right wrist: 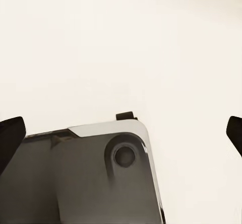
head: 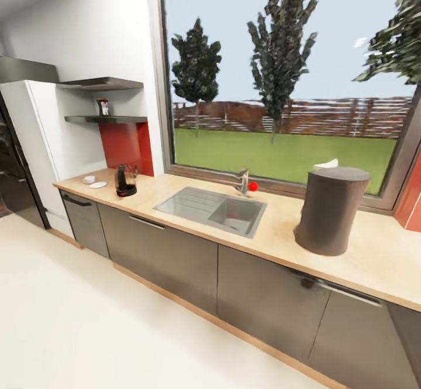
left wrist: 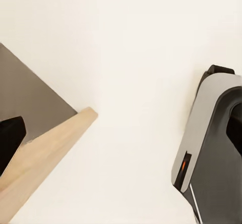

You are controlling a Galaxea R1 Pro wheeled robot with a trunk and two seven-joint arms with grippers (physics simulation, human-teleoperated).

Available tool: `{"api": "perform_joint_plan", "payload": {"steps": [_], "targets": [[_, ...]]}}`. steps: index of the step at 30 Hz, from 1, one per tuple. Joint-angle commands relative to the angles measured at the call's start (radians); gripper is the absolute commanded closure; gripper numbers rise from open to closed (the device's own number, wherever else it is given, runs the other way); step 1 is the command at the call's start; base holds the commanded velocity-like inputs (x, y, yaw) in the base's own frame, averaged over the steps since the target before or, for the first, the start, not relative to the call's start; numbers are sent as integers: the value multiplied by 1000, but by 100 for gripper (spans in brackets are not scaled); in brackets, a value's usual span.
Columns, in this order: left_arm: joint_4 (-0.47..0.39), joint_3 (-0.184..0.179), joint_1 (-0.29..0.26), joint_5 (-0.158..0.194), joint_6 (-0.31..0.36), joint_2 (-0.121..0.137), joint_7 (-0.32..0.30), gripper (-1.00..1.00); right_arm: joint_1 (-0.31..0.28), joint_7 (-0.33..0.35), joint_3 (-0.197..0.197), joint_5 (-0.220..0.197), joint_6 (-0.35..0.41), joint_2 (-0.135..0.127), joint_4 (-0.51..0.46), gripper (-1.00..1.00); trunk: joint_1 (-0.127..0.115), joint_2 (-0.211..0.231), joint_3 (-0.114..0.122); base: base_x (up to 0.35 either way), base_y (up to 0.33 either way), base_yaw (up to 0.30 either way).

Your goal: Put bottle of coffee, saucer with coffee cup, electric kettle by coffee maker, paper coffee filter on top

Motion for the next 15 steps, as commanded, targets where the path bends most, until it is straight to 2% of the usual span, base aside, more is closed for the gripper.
{"api": "perform_joint_plan", "payload": {"steps": [1,15], "targets": [[2,7,-1,-9,-4,0,2,-100,0,0,-2,-6,-4,0,1,-100,1,0,-1,333,81,252],[2,7,-1,-9,-5,0,2,-100,0,-1,-2,-6,-4,0,1,-100,1,0,-10,314,114,252]]}}
